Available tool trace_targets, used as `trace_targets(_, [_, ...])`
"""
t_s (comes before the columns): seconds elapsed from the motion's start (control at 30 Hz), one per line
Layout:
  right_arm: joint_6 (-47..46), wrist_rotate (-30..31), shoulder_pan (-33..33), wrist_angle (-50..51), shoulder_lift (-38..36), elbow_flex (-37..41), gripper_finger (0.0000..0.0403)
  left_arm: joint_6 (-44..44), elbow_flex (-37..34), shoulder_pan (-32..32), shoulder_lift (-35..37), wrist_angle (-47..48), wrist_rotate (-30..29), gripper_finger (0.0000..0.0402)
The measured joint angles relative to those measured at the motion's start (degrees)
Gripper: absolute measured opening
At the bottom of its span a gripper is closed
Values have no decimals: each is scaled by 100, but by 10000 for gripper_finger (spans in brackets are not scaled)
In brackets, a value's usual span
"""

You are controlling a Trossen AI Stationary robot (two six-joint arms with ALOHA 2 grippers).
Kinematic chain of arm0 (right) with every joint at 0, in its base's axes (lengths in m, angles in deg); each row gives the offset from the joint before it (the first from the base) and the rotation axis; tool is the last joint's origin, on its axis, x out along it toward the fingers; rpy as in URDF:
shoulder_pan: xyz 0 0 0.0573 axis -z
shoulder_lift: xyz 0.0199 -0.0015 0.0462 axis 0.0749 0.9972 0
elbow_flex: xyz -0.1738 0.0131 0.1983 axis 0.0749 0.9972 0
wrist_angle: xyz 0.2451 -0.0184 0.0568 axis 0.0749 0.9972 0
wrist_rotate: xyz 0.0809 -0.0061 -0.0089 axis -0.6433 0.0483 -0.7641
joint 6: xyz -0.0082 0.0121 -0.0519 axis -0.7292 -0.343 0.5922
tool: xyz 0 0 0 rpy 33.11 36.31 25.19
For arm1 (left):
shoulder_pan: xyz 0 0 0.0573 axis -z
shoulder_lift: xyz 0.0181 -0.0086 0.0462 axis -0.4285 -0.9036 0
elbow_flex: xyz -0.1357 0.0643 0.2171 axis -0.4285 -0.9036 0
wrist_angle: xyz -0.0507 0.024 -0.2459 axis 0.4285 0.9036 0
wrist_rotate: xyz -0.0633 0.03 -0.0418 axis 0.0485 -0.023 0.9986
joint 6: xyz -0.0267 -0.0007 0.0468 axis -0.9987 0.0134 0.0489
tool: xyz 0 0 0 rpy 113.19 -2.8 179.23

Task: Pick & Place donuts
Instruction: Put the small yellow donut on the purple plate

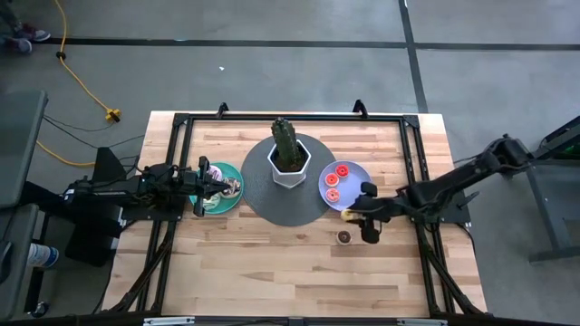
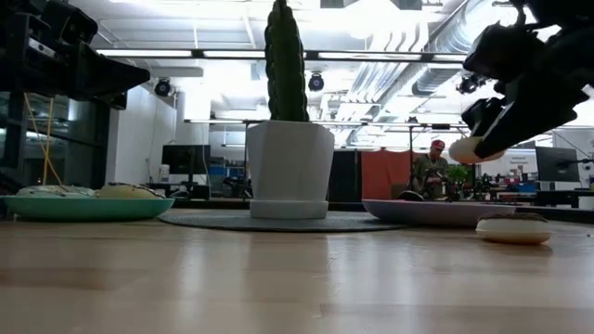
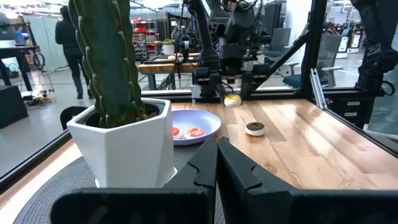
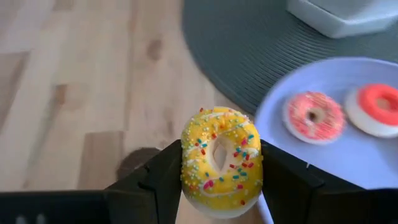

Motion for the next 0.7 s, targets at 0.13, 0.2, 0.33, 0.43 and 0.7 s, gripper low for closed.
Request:
trace_targets(0.13, [6,26,278,293,-173,8,181,0,0,0,0,0,-1,1])
trace_targets(0.2, [-53,10,442,330,-179,8,181,1,0,0,0,0,-1,1])
trace_targets(0.33, [-421,2,806,532,-179,8,181,2,0,0,0,0,-1,1])
trace_targets(0.43, [-605,11,1096,693,-179,8,181,2,0,0,0,0,0,1])
trace_targets(0.7, [-767,41,1889,1093,-174,7,181,2,0,0,0,0,-1,1])
